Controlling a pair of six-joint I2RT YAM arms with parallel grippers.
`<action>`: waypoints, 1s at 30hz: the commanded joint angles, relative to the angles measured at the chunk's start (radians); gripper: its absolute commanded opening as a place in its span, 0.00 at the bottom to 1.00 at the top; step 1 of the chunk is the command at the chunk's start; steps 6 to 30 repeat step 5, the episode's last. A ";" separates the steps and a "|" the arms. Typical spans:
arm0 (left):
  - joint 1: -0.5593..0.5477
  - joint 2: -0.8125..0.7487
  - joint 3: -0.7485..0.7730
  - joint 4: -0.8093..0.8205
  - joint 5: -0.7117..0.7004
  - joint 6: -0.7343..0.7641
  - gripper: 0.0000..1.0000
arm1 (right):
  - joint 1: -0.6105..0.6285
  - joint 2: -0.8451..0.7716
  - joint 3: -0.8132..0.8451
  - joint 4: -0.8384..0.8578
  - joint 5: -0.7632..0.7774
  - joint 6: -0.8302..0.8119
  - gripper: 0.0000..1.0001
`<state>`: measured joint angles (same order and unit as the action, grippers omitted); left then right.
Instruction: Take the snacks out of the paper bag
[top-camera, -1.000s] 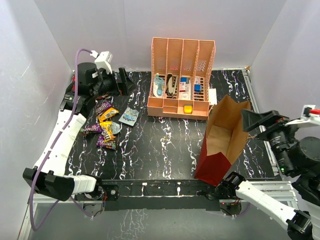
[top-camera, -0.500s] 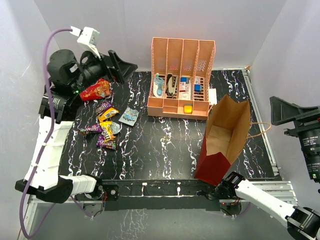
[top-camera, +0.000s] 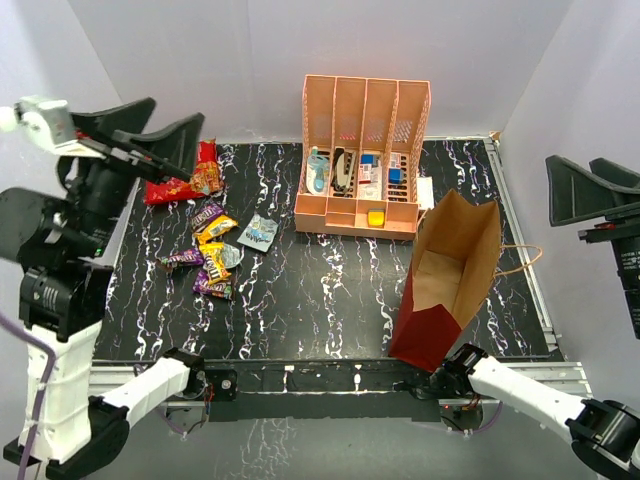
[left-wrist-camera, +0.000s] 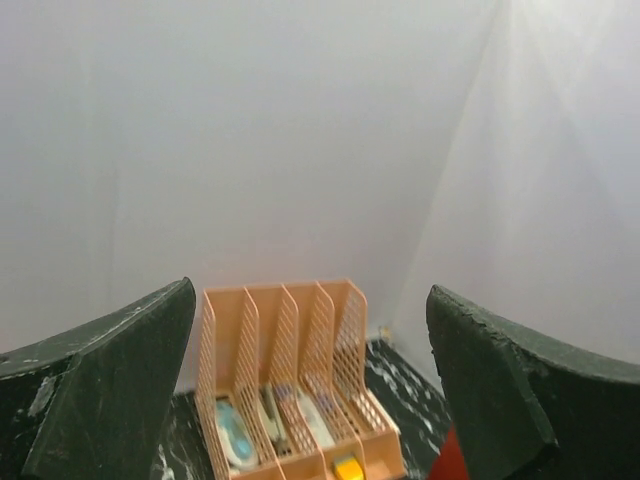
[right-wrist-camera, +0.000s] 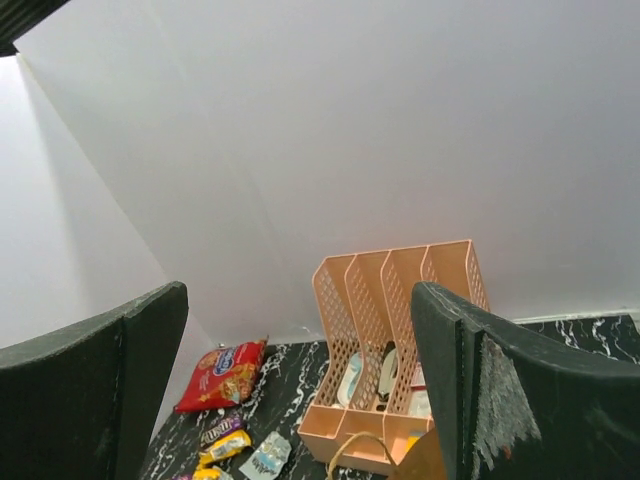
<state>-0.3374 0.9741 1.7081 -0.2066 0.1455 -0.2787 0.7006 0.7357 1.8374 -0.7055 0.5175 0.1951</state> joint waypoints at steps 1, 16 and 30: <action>-0.004 -0.014 -0.002 0.125 -0.149 0.061 0.98 | 0.002 0.034 0.019 0.091 -0.047 -0.047 0.98; -0.003 -0.018 -0.028 0.156 -0.165 0.077 0.98 | 0.002 0.066 0.049 0.045 -0.021 -0.016 0.98; -0.003 -0.018 -0.028 0.156 -0.165 0.077 0.98 | 0.002 0.066 0.049 0.045 -0.021 -0.016 0.98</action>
